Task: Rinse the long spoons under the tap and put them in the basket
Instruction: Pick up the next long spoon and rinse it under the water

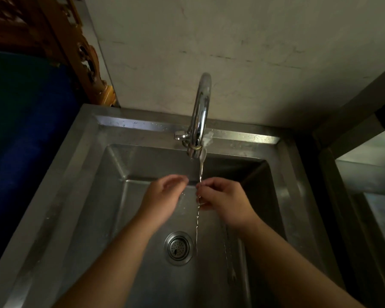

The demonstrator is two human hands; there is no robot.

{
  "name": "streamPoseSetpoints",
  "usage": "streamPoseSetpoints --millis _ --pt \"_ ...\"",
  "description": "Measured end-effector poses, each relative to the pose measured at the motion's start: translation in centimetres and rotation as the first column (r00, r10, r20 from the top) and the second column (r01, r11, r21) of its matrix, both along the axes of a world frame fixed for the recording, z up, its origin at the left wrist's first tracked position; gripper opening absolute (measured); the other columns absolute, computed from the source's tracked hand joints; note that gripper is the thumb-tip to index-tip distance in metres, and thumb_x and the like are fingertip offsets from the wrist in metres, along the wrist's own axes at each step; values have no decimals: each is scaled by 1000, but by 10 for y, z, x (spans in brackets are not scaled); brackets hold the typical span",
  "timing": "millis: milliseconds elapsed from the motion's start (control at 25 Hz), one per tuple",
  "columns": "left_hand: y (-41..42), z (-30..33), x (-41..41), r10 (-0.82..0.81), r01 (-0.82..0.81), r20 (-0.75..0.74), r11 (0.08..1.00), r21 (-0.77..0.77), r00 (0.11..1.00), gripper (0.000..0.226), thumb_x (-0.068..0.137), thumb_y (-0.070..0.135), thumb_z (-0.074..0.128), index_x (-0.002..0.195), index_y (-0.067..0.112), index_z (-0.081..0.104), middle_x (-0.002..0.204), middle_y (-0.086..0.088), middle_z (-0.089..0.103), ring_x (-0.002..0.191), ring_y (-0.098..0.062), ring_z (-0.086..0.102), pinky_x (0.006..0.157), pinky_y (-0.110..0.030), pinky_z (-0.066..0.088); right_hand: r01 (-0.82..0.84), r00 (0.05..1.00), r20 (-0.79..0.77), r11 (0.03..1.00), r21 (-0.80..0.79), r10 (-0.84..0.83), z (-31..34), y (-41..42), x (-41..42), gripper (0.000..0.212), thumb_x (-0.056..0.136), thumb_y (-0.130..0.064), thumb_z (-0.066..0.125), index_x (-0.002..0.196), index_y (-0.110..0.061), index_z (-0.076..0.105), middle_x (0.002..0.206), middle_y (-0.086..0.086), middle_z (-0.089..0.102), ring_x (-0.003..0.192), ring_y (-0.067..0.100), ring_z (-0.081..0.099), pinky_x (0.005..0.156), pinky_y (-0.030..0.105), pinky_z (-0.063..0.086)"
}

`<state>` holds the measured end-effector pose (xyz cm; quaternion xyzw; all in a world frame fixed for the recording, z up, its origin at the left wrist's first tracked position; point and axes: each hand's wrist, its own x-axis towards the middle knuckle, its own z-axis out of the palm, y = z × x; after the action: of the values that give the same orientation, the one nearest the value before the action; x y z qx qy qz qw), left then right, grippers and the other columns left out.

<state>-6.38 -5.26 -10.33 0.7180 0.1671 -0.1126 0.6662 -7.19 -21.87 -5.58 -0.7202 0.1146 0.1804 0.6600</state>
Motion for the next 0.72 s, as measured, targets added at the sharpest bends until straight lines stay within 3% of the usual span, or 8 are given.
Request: streamPoseSetpoints --millis 120,280,400,480,720 --pt "-5 12 -26 45 -44 -4 972 -231 999 22 79 42 73 88 25 83 91 -4 83 86 -16 78 72 -30 61 -40 997 -61 993 111 47 -3 17 -16 19 94 -2 65 82 -10 78 72 6 74 62 11 68 57 21 56" --pt "0 18 -42 81 -75 17 970 -233 997 11 86 27 79 89 18 84 86 -8 83 78 -16 77 69 -27 60 -62 988 -123 974 218 91 -4 26 -33 26 94 -3 64 77 -13 81 80 15 75 63 14 66 60 25 58" --pt "2 20 -44 89 -89 -10 971 -221 996 7 86 19 78 84 17 85 84 -10 83 75 -17 77 69 -27 60 -70 986 -142 987 145 91 -4 25 -35 15 94 -7 66 88 0 77 80 19 76 64 16 66 60 27 60" --pt "-1 23 -44 82 -87 -31 966 -245 996 8 87 18 78 86 13 84 86 -15 82 77 -21 77 74 -33 63 -46 989 -140 997 70 55 -3 23 -33 20 95 -11 66 91 7 73 78 20 73 63 19 66 58 32 60" --pt "-9 28 -43 103 -126 -90 947 -295 991 16 89 16 76 75 19 84 70 -2 76 58 -13 69 57 -26 59 85 995 -41 994 -76 -88 3 19 -14 18 91 -24 68 86 -7 72 66 3 65 53 16 67 52 34 60"
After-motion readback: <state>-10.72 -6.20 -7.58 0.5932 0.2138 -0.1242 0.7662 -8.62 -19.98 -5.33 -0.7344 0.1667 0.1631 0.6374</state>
